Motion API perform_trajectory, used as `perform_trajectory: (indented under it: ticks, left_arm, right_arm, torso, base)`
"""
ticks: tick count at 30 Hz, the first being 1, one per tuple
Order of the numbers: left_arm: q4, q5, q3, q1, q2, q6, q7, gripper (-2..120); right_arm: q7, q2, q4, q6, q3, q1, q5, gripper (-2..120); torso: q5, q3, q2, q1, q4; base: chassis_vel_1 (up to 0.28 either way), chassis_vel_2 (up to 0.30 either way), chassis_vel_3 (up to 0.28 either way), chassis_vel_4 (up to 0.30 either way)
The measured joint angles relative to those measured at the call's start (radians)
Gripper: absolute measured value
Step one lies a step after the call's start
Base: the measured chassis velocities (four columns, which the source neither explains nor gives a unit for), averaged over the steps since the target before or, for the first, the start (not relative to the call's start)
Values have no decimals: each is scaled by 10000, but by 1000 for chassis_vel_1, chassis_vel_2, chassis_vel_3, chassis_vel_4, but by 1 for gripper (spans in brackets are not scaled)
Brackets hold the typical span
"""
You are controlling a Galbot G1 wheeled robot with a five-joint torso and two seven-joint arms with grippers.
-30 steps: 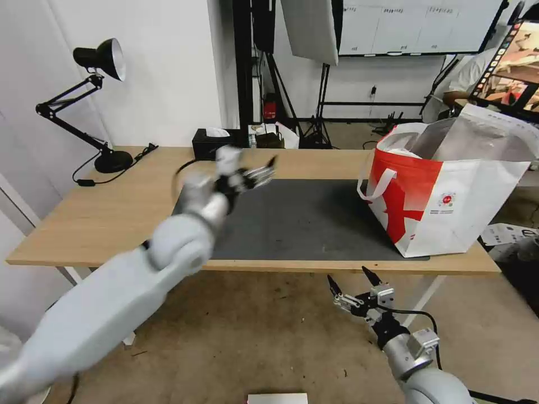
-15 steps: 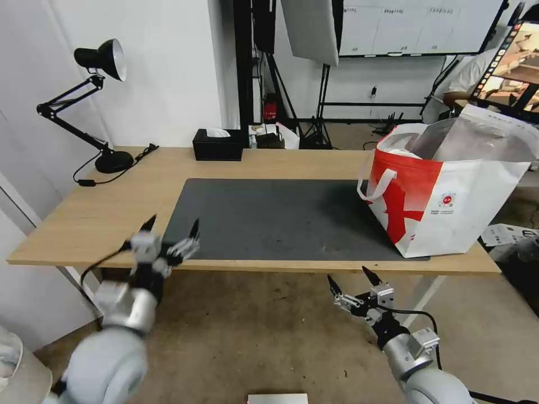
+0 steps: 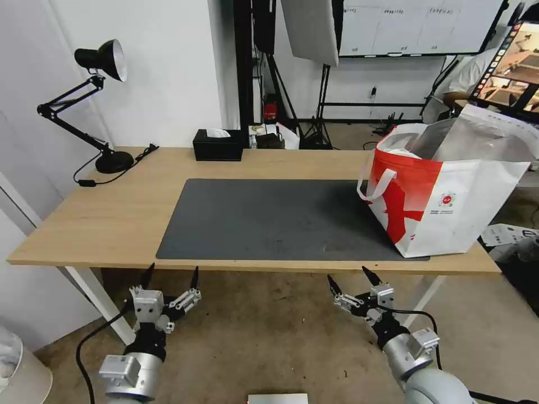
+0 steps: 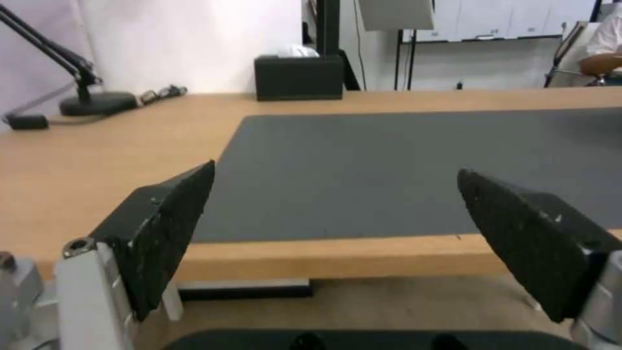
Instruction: Pick up the trash from the table and place it into the takeout bag.
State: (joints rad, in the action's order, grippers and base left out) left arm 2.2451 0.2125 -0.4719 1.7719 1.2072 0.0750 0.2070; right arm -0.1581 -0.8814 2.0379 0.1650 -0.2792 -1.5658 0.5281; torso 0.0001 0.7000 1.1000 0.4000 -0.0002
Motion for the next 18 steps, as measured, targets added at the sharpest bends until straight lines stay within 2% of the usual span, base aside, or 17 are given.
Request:
perform_trajectory:
  ticks: [18]
  left_arm:
    - [-129,176,79,-132,-15,-83,-49,100]
  right_arm:
    - [0,0,0,0,0,0,0,100]
  torso:
    - [-1,0,0,0,2]
  base:
    - [0,0,0,0]
